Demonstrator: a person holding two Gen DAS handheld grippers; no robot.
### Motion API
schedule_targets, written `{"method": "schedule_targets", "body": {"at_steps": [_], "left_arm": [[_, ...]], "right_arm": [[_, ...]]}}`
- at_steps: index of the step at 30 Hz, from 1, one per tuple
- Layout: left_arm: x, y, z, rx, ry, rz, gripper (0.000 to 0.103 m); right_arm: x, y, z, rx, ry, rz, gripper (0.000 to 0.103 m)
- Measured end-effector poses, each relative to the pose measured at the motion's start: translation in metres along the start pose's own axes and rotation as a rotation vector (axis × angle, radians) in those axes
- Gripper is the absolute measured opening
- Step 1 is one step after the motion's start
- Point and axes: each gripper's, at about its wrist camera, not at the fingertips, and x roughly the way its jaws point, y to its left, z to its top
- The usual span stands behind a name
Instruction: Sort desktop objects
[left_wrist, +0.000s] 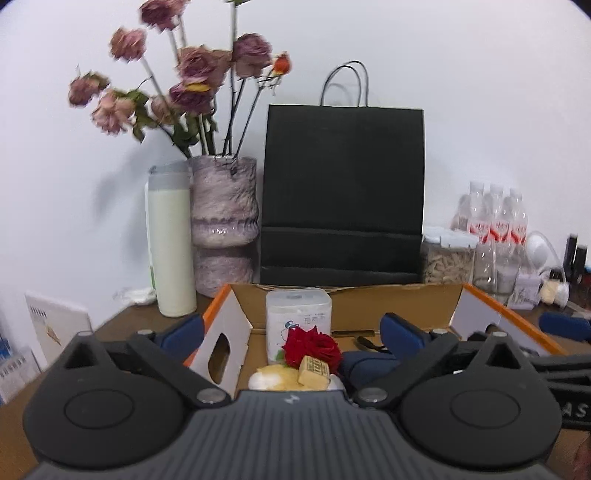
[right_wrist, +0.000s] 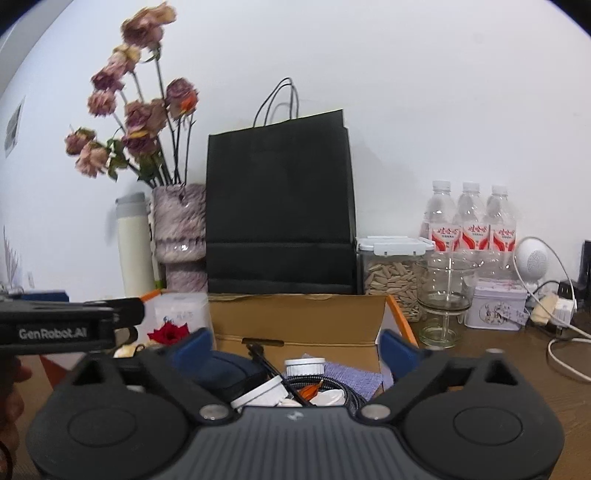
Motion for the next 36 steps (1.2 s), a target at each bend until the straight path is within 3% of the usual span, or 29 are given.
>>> {"method": "schedule_targets", "body": {"at_steps": [9, 25, 31, 36], "left_arm": [[-0.029, 0.009, -0.002, -0.007, -0.038, 0.016, 0.103], [-0.097, 0.012, -0.04, 0.056, 0.051, 0.021, 0.103], [-0.114, 0.009, -0.057, 0.093, 0.065, 0.028, 0.103], [-0.113, 0.005, -0.059, 0.116, 0.077, 0.054, 0.103]], "right_arm": [[-0.024, 0.006, -0.004, -0.031, -0.015, -0.016, 0.103], [-0.103, 0.031, -0.028, -0.063, 0.021, 0.007, 0.103], [-0.117, 0.043, -0.038, -0.055, 0.062, -0.001, 0.103], [-0.12, 0.047, -0.038, -0.061, 0.041, -0.015, 0.103]]}}
